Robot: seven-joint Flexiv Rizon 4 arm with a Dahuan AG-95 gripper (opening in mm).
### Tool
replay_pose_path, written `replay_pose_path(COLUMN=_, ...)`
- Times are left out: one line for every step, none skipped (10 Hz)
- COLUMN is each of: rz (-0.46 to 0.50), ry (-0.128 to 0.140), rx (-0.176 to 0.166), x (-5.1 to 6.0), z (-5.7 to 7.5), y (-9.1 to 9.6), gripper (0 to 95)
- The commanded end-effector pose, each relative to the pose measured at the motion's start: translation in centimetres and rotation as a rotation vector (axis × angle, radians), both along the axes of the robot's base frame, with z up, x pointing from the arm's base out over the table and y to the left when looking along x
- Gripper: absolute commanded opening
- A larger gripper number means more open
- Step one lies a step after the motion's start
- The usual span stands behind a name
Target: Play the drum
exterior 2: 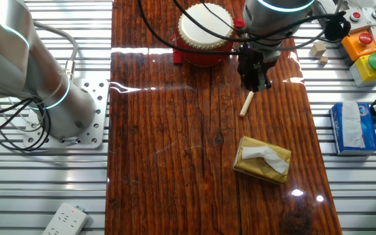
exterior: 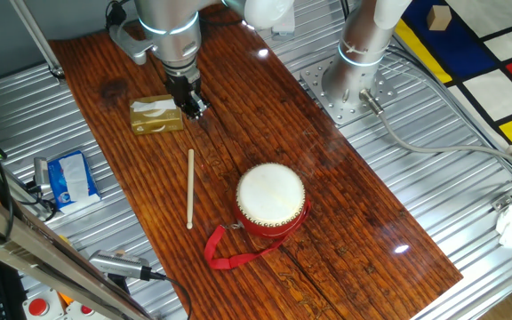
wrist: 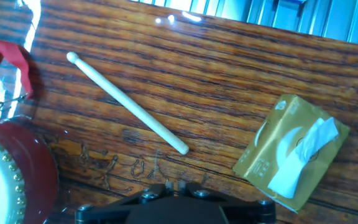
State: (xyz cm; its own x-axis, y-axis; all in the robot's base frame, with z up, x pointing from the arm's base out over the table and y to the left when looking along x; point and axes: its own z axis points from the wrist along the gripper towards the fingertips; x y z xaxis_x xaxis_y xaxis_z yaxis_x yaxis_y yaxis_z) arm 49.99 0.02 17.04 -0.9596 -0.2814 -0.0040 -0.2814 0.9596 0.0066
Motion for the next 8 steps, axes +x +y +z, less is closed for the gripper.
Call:
replay_pose_path(rz=0.005, ry=0.002, rx=-0.003, x=0.01, z=0.02, y=0.00, gripper=0.0)
replay_pose_path(rz=0.012, ry=0.002, rx=-0.003, x=0.01, z=0.02, y=0.00, gripper=0.0)
replay_pose_path(rz=0.017, ry=0.001, rx=-0.003, x=0.01, z=0.02, y=0.00, gripper=0.0)
replay_pose_path(rz=0.049, ry=0.000, rx=-0.002, x=0.01, z=0.02, y=0.01, gripper=0.0)
replay_pose_path(rz=0.177, ry=-0.001, rx=-0.011, x=0.01, z=0.02, y=0.02, gripper=0.0)
replay_pose_path(rz=0.265, ry=-0.004, rx=-0.024, x=0.03, z=0.02, y=0.04, gripper=0.0)
replay_pose_path(rz=0.382, ry=-0.004, rx=-0.045, x=0.08, z=0.00, y=0.10, gripper=0.0)
replay_pose_path(rz=0.576, ry=0.000, rx=-0.112, x=0.31, z=-0.11, y=0.40, gripper=0.0)
